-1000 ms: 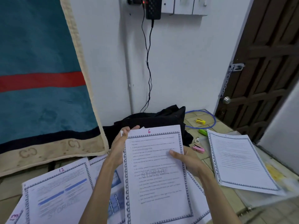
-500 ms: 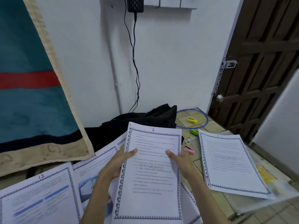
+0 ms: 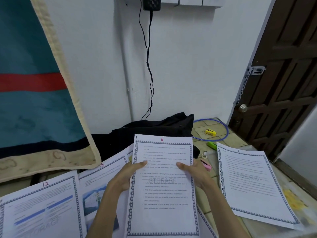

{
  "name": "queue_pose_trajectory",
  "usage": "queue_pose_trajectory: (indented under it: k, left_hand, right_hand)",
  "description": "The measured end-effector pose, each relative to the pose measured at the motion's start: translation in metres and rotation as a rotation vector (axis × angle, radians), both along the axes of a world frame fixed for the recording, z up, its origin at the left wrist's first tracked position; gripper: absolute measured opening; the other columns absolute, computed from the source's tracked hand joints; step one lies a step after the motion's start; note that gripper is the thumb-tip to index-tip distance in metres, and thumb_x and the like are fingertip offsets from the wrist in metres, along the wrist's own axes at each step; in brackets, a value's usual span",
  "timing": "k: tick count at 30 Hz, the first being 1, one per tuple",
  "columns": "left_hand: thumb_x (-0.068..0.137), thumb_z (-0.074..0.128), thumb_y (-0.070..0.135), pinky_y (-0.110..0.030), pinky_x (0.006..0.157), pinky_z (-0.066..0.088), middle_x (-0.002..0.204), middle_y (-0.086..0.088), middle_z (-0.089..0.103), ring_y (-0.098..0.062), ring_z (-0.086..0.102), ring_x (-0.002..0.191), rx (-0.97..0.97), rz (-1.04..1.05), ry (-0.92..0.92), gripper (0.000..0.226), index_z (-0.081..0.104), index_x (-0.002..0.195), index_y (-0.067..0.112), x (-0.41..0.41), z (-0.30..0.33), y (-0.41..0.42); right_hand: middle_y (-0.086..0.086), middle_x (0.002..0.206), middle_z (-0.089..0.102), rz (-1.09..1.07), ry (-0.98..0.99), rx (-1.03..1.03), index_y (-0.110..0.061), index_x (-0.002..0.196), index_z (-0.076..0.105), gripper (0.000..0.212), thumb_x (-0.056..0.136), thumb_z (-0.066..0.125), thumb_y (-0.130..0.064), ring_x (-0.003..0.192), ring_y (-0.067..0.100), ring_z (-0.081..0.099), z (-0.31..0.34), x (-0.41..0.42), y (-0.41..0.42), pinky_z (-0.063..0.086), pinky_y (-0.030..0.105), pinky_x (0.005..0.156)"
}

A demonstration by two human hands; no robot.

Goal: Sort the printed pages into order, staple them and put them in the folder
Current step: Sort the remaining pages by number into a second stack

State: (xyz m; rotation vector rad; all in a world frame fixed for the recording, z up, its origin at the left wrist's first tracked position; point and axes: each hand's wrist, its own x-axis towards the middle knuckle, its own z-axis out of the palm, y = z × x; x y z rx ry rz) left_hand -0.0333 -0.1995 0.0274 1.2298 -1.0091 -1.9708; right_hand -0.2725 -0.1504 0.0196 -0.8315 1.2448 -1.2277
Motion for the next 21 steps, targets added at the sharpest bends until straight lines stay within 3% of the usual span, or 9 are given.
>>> queue_pose_trajectory:
  k: [2,5,8,10,12,15,18,21]
  left_hand:
    - [0.087,0.063,0.022,-0.045,0.087,0.054,0.116,-0.015,0.067,-0.031,0.064,0.106,-0.014,-0.006,-0.003,0.037,0.059,0.122,0.010,-0.001,0.002,-0.002]
    - [0.086,0.063,0.025,-0.042,0.089,0.053,0.116,-0.010,0.067,-0.025,0.065,0.104,-0.128,0.018,-0.152,0.041,0.057,0.125,0.012,-0.007,0.001,-0.002]
    - [0.090,0.059,0.024,-0.037,0.089,0.052,0.116,-0.007,0.066,-0.021,0.064,0.101,-0.229,0.054,-0.246,0.037,0.056,0.125,0.012,-0.012,-0.001,0.001]
    - [0.090,0.059,0.024,-0.037,0.090,0.052,0.115,-0.006,0.066,-0.021,0.064,0.102,-0.252,0.064,-0.280,0.038,0.055,0.125,0.012,-0.012,-0.002,0.001]
    - [0.090,0.060,0.024,-0.034,0.088,0.052,0.115,-0.006,0.066,-0.020,0.064,0.100,-0.267,0.050,-0.313,0.039,0.055,0.126,0.012,-0.011,-0.003,0.001]
    - [0.089,0.061,0.025,-0.034,0.088,0.053,0.114,-0.004,0.068,-0.018,0.065,0.101,-0.288,0.027,-0.320,0.040,0.055,0.126,0.011,-0.010,-0.003,0.002]
    - [0.090,0.060,0.025,-0.037,0.093,0.051,0.116,-0.004,0.067,-0.019,0.064,0.105,-0.291,0.016,-0.300,0.041,0.053,0.128,0.012,-0.008,-0.003,0.003]
    - [0.089,0.060,0.024,-0.037,0.094,0.051,0.117,-0.004,0.067,-0.019,0.064,0.106,-0.284,0.004,-0.274,0.043,0.052,0.129,0.012,-0.006,-0.003,0.004]
  right_hand:
    - [0.010,0.103,0.073,0.013,0.030,-0.005,-0.010,0.101,0.068,0.022,0.080,0.069,-0.001,0.093,0.027,0.071,-0.004,-0.001,-0.003,0.056,0.044,0.084]
    - [0.010,0.103,0.073,0.023,0.062,0.010,-0.009,0.102,0.069,0.023,0.079,0.072,-0.005,0.095,0.028,0.070,-0.012,-0.003,-0.006,0.053,0.050,0.090]
    - [0.006,0.104,0.073,-0.013,0.208,-0.043,-0.009,0.106,0.066,0.023,0.087,0.064,-0.023,0.096,0.022,0.069,-0.012,-0.004,-0.008,0.055,0.040,0.086]
    - [0.006,0.106,0.069,-0.240,0.521,-0.116,-0.008,0.107,0.061,0.025,0.096,0.050,-0.027,0.096,0.019,0.063,-0.010,-0.012,-0.016,0.050,0.023,0.075]
    - [0.011,0.120,0.062,-0.407,0.972,-0.047,-0.009,0.122,0.054,0.031,0.097,0.047,-0.026,0.109,0.024,0.054,-0.010,-0.026,-0.027,0.043,0.028,0.083]
    - [0.012,0.143,0.039,-0.201,1.354,0.303,-0.011,0.142,0.030,0.055,0.095,0.049,-0.031,0.133,0.030,0.031,-0.023,-0.045,-0.034,0.027,0.041,0.107]
    - [0.011,0.141,0.041,-0.079,1.447,0.386,-0.011,0.141,0.030,0.051,0.097,0.044,-0.030,0.130,0.029,0.031,-0.042,-0.048,-0.033,0.026,0.041,0.106]
    - [0.010,0.127,0.052,-0.153,1.405,0.299,-0.014,0.128,0.049,0.036,0.096,0.046,-0.030,0.120,0.030,0.041,-0.051,-0.051,-0.034,0.032,0.041,0.099]
